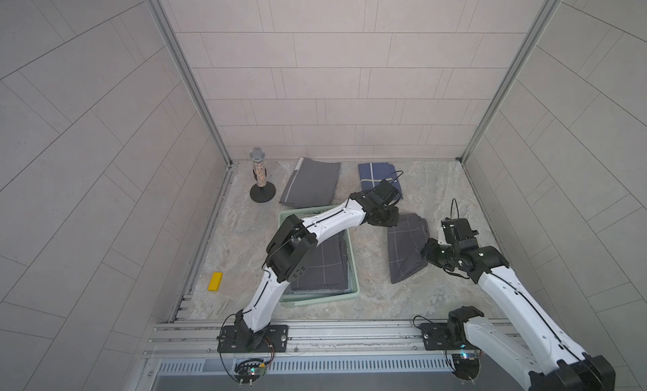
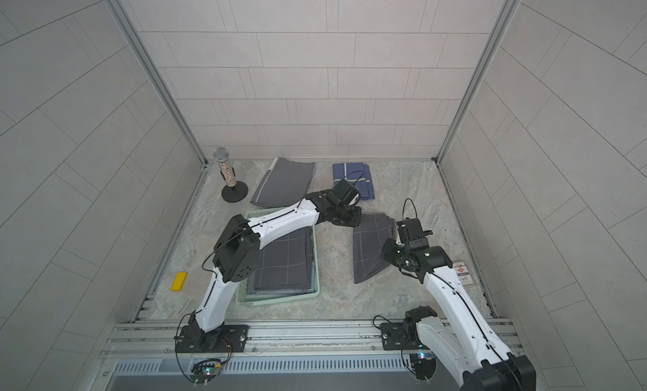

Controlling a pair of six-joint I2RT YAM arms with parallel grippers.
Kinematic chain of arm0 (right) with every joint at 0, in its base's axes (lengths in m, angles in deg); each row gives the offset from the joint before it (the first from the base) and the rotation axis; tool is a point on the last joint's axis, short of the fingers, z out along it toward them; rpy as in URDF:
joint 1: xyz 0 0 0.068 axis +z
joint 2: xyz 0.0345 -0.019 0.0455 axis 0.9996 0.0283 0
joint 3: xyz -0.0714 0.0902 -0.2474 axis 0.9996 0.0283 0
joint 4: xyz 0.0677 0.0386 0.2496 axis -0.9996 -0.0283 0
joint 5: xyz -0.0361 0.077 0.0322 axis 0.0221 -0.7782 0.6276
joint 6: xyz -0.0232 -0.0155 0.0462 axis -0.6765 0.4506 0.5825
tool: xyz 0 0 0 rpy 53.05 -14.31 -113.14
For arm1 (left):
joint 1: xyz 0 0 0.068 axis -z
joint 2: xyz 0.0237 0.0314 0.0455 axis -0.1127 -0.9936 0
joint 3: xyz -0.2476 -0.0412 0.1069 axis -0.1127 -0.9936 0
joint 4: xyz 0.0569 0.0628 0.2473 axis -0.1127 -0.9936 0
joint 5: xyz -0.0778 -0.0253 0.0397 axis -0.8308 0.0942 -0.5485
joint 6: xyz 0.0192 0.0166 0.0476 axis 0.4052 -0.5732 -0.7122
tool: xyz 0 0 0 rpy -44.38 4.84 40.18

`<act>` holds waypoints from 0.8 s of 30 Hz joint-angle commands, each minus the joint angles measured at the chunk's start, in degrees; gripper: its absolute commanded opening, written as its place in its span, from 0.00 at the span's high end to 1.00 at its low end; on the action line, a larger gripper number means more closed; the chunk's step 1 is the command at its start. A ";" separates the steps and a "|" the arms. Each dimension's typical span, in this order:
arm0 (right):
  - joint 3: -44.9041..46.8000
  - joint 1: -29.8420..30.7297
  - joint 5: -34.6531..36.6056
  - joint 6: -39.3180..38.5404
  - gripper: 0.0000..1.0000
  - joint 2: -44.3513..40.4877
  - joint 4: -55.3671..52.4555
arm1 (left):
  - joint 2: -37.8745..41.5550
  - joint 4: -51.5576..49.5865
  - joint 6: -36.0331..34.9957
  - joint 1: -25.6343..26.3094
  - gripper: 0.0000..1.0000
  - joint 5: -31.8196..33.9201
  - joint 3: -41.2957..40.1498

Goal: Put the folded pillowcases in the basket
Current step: Pick up the pillowcase at the center of the board, then place the pillowcase in the basket.

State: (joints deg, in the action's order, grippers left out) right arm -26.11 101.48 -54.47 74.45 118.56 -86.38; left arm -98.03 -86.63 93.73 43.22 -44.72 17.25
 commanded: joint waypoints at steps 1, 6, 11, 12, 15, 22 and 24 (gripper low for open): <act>-5.12 6.14 5.91 4.52 1.00 0.20 -3.15 | 7.61 -3.32 -3.80 0.07 1.00 3.53 -1.71; -10.82 20.59 9.39 9.98 1.00 4.47 0.49 | 17.77 -5.60 -5.23 -3.37 1.00 8.44 -9.20; -13.78 34.42 13.02 14.20 1.00 10.62 7.33 | 30.92 -7.06 -5.37 -12.58 1.00 9.72 -22.90; -14.16 36.30 13.31 14.58 1.00 12.19 8.78 | 32.98 -7.50 -5.57 -14.32 1.00 9.76 -24.92; -15.58 41.12 13.35 15.51 1.00 17.73 13.74 | 38.78 -8.93 -6.63 -19.82 1.00 8.92 -30.79; -18.59 46.41 12.22 16.73 1.00 28.86 21.69 | 41.95 -9.37 -9.61 -27.61 1.00 7.22 -38.99; -19.06 47.38 11.78 17.04 1.00 31.43 22.99 | 41.81 -8.64 -9.86 -28.86 1.00 6.92 -40.67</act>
State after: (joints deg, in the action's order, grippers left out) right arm -43.84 147.84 -42.80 90.23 148.24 -67.08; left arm -56.22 -95.48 85.78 15.81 -37.40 -21.57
